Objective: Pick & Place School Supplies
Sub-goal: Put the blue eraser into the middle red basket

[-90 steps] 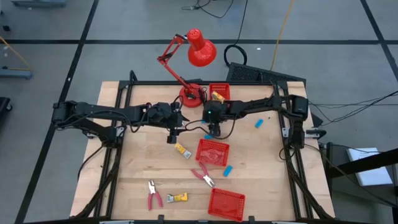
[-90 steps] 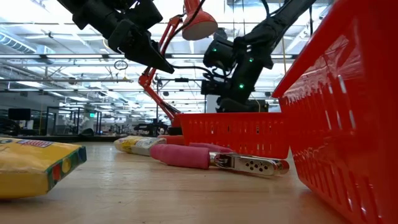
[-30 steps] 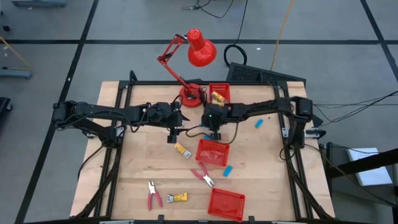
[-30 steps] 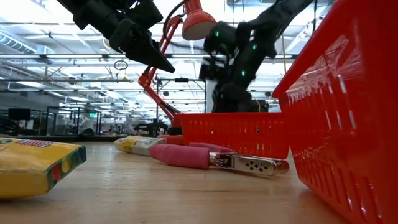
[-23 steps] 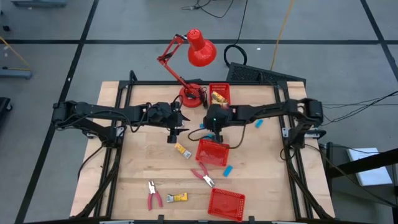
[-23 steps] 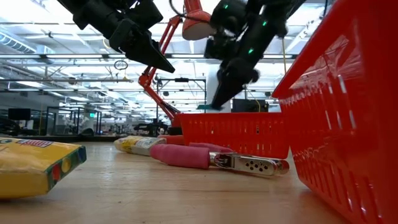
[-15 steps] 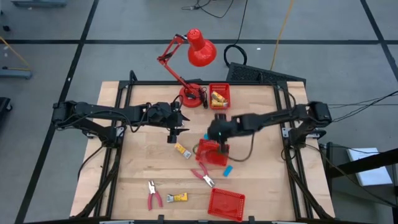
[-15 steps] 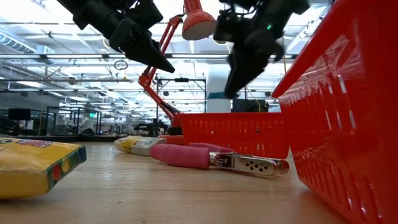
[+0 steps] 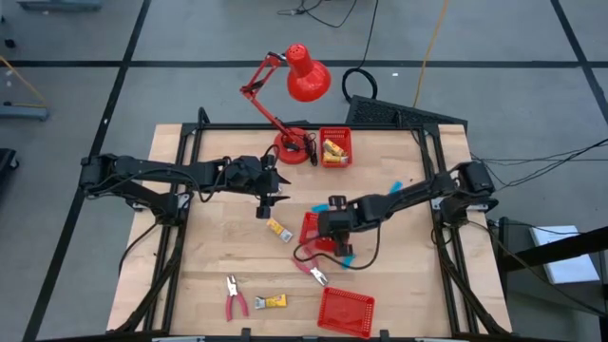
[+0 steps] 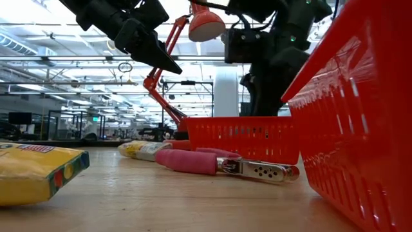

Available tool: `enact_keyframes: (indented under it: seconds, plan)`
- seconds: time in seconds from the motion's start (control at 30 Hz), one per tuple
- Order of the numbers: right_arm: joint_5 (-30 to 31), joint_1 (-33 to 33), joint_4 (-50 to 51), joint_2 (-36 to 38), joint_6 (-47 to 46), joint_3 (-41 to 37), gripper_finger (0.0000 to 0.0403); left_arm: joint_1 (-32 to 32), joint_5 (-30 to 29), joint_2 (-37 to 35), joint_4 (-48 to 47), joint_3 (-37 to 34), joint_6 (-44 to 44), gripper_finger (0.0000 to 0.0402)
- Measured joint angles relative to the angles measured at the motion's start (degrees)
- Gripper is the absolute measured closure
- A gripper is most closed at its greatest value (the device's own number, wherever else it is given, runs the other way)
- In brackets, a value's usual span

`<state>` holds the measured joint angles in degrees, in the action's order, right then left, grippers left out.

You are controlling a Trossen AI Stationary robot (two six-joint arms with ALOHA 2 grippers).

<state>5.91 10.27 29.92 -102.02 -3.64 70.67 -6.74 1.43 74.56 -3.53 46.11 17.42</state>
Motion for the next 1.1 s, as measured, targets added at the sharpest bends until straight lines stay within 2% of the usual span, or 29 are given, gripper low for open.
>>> enact_keyframes:
  seconds: [0.1,0.3,0.43,0.53,0.8,0.93,1.1]
  plan:
    - [0.2,-0.1,-1.4,-0.5,-0.1,0.1,0.0348,0.0,0.0,0.0,0.0,0.0,0.0,0.0204]
    - [4.8,-0.1,-2.3,1.3,-0.2,0.1,0.0214,0.0,0.0,0.0,0.0,0.0,0.0,0.0204]
    - [6.4,-0.2,-1.9,3.5,-0.9,0.1,0.016,0.0,0.0,0.0,-0.1,0.0,0.0,0.0204]
    - [8.4,-0.1,-0.8,5.0,-1.7,0.1,0.0152,0.0,0.1,0.0,-0.1,0.0,0.0,0.0204]
    - [14.7,-0.2,16.8,9.2,-5.1,-0.8,0.0172,0.1,0.6,0.0,-2.5,0.0,-1.1,0.0204]
    - [15.0,-0.5,18.5,13.8,-8.0,-6.0,0.0169,0.1,3.0,0.0,-1.6,-1.3,-1.0,0.0204]
    - [14.8,-1.3,18.5,21.6,-10.6,-15.9,0.0166,-0.3,3.0,0.0,2.7,-5.3,-1.7,0.0204]
